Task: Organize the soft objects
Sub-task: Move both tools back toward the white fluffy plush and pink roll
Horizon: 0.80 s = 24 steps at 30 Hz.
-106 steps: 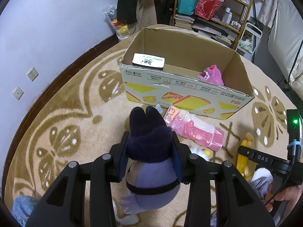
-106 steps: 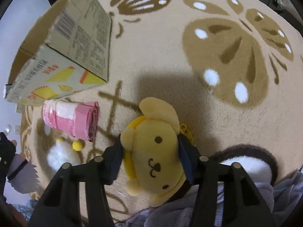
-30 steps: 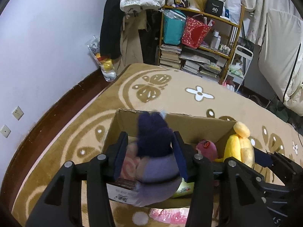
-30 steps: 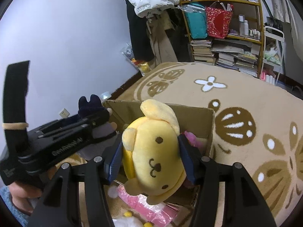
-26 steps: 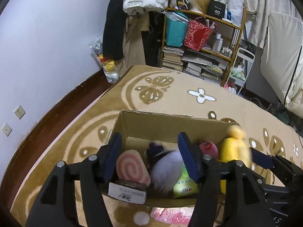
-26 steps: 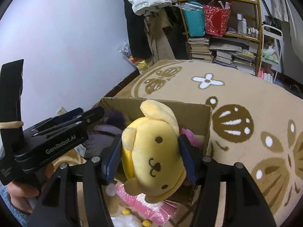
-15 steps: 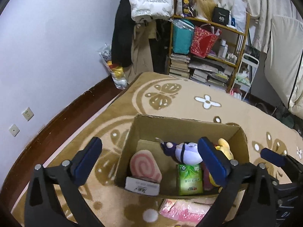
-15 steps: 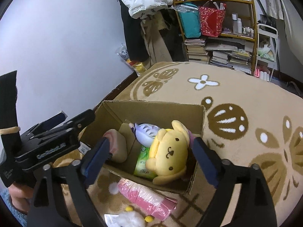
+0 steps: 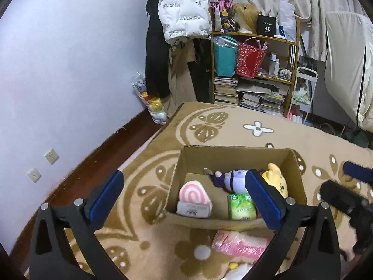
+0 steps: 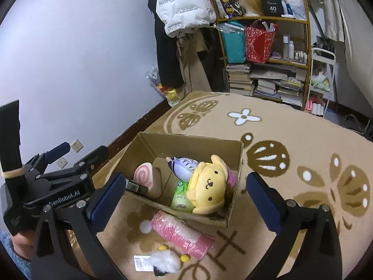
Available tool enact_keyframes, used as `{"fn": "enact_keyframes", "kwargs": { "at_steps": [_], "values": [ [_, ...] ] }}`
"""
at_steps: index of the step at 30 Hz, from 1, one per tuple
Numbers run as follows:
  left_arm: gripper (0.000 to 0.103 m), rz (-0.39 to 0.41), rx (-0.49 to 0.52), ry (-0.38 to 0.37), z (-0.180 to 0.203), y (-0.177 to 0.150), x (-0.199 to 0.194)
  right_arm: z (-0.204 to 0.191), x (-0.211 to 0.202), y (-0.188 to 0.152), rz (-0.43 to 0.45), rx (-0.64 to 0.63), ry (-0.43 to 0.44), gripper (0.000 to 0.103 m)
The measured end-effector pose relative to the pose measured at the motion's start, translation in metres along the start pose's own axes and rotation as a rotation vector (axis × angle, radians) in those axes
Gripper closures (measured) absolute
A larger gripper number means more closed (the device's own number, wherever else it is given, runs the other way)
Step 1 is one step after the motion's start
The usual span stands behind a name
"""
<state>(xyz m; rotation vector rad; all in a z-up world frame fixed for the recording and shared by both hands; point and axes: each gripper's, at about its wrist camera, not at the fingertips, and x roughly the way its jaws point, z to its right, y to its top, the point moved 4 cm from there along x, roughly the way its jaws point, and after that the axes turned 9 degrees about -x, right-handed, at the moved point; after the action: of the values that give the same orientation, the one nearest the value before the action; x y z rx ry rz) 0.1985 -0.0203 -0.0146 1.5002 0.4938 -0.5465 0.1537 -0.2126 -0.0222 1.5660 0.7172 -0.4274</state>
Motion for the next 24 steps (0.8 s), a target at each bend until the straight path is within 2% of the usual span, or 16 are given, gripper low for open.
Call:
{"fn": "enact_keyframes", "kwargs": {
  "at_steps": [4, 11, 19, 24],
  "values": [
    [0.0, -0.004, 0.037, 0.039, 0.001, -0.013, -0.019, -0.001, -0.017, -0.004, 0.016, 0.012, 0.009, 0.0],
    [0.0, -0.059, 0.032, 0.006, 0.001, -0.037, -0.035, -0.005, -0.034, -0.016, 0.021, 0.016, 0.007, 0.0],
    [0.0, -0.162, 0.007, 0.007, -0.006, -0.074, -0.019, -0.006, -0.029, -0.034, 0.003, 0.029, -0.005, 0.0],
    [0.0, -0.241, 0.042, 0.018, -0.002, -0.093, 0.0, -0.003, -0.008, -0.05, -0.044, 0.035, 0.004, 0.0]
  ]
}}
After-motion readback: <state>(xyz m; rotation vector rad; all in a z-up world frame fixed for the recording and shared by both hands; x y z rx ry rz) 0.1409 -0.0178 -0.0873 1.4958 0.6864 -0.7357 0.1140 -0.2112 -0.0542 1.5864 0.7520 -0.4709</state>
